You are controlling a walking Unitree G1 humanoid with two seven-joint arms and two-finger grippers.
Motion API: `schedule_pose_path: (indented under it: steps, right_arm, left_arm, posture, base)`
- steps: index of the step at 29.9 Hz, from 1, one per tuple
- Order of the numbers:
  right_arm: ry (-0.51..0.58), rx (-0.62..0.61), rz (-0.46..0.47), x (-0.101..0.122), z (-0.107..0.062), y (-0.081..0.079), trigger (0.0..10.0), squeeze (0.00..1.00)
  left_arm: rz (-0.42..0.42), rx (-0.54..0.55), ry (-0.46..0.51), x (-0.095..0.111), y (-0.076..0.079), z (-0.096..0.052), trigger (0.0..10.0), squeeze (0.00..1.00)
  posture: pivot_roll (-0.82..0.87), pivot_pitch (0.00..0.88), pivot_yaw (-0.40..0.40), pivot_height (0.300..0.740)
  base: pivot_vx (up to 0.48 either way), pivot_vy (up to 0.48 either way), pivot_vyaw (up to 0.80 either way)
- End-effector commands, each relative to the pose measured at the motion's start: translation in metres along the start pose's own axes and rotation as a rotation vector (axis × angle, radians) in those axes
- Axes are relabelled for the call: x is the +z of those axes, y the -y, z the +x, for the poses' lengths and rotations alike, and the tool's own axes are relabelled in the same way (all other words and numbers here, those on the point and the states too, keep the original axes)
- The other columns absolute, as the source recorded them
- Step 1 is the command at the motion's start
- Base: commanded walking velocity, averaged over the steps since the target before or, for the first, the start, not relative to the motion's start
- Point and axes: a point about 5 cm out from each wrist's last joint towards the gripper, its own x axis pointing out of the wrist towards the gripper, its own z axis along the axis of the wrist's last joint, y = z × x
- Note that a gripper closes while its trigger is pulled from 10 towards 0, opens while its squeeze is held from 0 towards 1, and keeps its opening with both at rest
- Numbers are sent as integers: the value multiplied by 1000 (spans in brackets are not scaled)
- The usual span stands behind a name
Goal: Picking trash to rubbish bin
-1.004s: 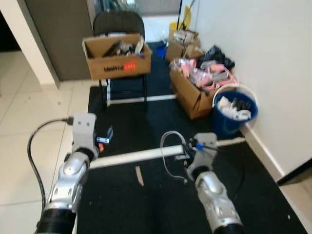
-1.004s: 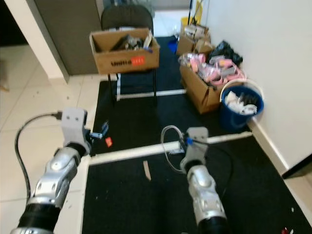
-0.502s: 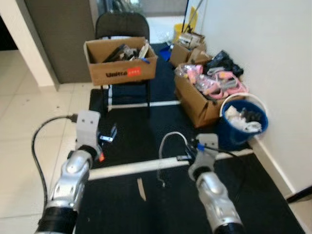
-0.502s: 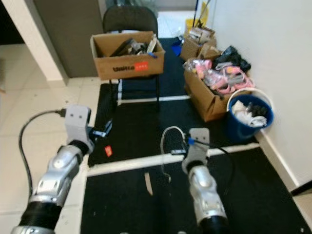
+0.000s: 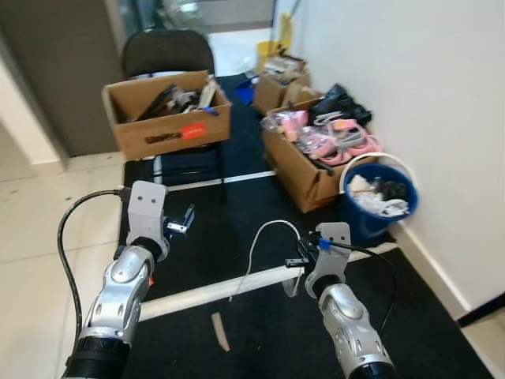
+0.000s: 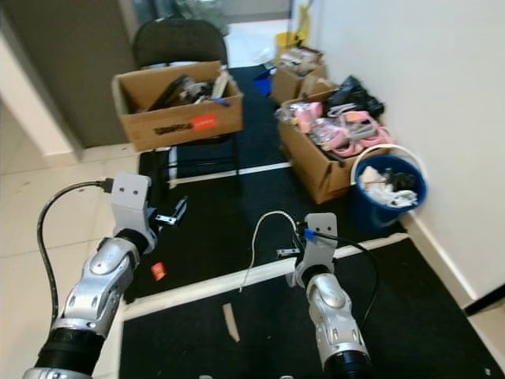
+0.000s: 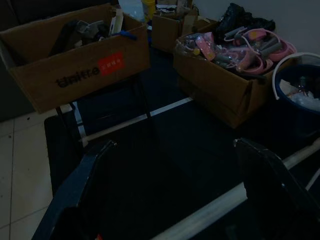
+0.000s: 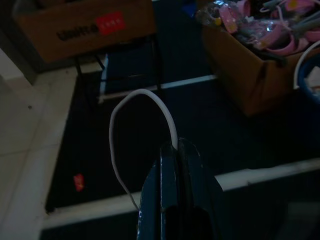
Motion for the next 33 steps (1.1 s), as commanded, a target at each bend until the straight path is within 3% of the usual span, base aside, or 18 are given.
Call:
schedule_pose_path:
  steps: [1, 20, 33]
  right_arm:
    - [30, 4, 10, 3, 2, -2, 10000, 0]
    - [228, 99, 68, 46, 18, -21, 10000, 0]
    - [184, 89, 58, 35, 14, -16, 10000, 0]
  left_arm:
    - [-4, -3, -22, -6, -1, -3, 10000, 0]
    - [-37, -32, -25, -12, 11, -10, 10000, 0]
    - [-26, -1, -6, -5, 3, -6, 10000, 0]
  posture:
    - [-5, 128, 64, 740]
    - [-2, 117, 56, 740]
    - [-1, 134, 55, 740]
  base:
    - [360, 0, 0]
    - [359, 0, 0]
    - [359, 0, 0]
